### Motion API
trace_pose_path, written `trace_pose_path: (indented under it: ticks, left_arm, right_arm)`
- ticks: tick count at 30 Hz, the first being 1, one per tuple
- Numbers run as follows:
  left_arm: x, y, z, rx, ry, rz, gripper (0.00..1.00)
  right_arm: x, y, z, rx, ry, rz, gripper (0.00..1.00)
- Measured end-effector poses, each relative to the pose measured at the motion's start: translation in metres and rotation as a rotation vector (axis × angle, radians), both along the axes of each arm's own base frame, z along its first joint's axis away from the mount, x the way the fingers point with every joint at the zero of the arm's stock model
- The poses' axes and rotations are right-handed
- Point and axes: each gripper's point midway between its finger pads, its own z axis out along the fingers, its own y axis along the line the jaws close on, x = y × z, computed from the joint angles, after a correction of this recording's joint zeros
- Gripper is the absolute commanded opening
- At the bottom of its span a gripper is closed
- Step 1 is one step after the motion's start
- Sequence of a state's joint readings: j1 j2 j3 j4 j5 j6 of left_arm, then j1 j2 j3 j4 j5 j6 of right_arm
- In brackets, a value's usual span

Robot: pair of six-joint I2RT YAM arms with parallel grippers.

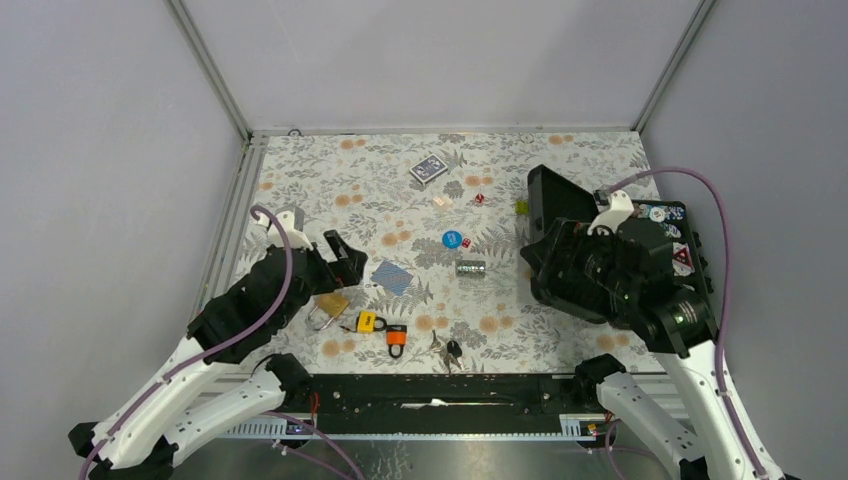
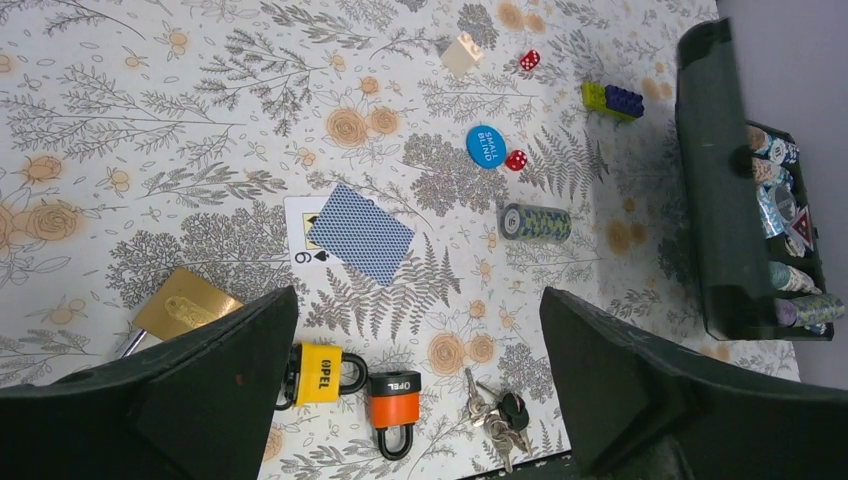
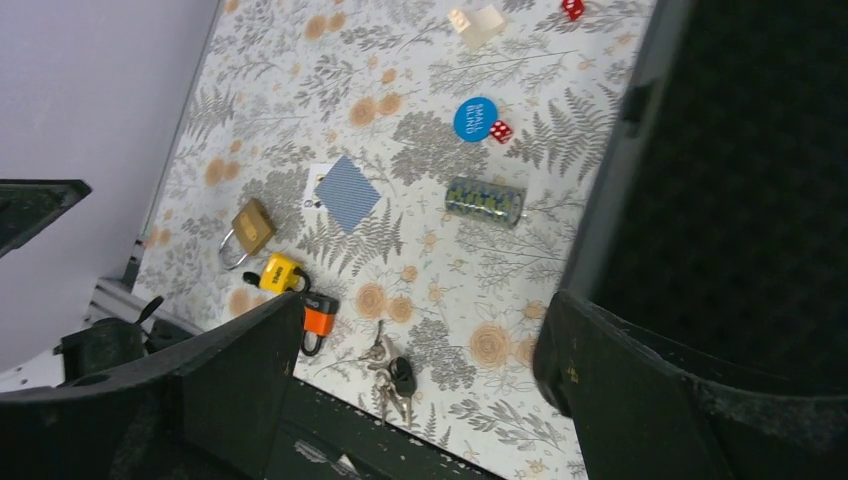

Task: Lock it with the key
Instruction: Reset both arms

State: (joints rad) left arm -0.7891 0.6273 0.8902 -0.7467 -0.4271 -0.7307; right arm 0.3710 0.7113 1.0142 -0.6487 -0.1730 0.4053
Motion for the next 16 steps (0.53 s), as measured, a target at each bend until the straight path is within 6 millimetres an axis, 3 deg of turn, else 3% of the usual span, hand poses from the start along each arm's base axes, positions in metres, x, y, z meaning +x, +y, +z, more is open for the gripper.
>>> trace_pose_path:
  ticks: [8, 16]
  left_arm:
    - [0.0, 0.0, -0.006, 0.025, 0.019, -0.001, 0.99]
    - [-0.002, 0.003, -0.003, 0.022, 0.004, -0.006, 0.99]
  right_arm:
    - [-0.007, -0.024, -0.004, -0.064, -0.025, -0.089, 0.99]
    - [-0.009, -0.03, -0.018, -0.088, -0.005, -0.113, 1.0]
